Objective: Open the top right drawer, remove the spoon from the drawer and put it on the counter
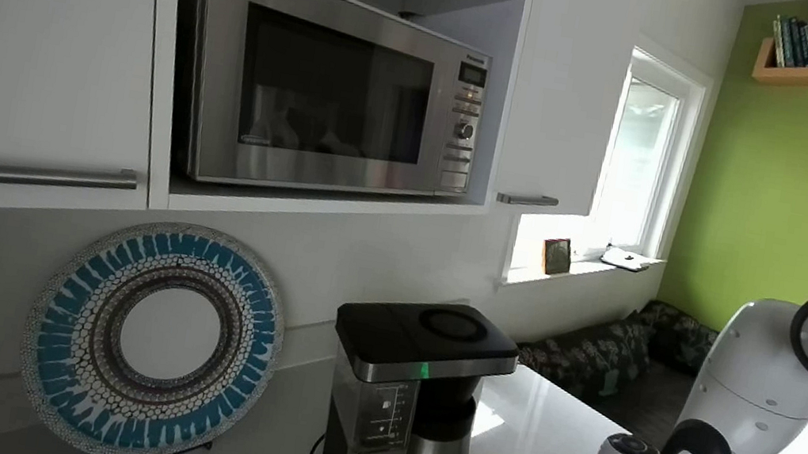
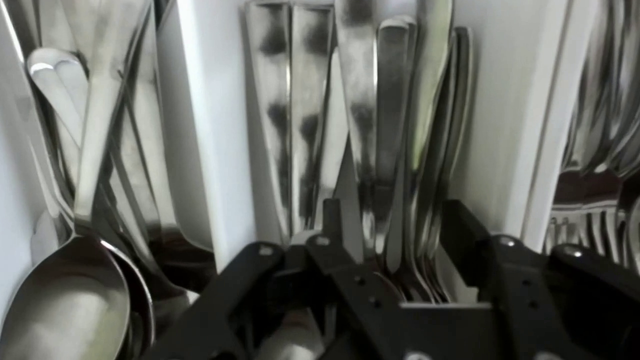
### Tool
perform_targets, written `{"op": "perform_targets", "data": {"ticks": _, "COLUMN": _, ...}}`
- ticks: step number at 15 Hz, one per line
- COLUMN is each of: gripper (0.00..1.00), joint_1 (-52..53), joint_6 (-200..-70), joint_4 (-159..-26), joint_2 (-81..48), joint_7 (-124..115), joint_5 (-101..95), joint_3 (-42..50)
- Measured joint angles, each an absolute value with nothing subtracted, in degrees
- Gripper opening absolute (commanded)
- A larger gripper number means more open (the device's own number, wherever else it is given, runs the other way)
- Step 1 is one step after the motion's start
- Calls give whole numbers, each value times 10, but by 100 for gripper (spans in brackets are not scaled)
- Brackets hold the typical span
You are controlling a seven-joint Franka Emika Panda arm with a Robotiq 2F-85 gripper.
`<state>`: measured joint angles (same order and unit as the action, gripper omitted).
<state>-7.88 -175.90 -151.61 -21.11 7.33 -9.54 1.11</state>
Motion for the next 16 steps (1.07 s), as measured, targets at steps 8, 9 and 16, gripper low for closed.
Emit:
{"op": "perform_targets", "data": {"ticks": 8, "gripper": 0, "joint_1": -95, "joint_6": -1763, "joint_4": -1501, "joint_2": -226, "joint_7": 90, "joint_5": -95, "joint_3": -4}}
{"op": "perform_targets", "data": {"ticks": 9, "gripper": 5, "joint_1": -95, "joint_6": -1763, "joint_4": -1500, "joint_2": -226, "joint_7": 90, "joint_5": -95, "joint_3": -5}}
{"op": "perform_targets", "data": {"ticks": 16, "gripper": 34, "joint_1": -99, "joint_6": -1763, "joint_4": -1500, "joint_2": -225, "joint_7": 93, "joint_5": -95, "joint_3": -8}}
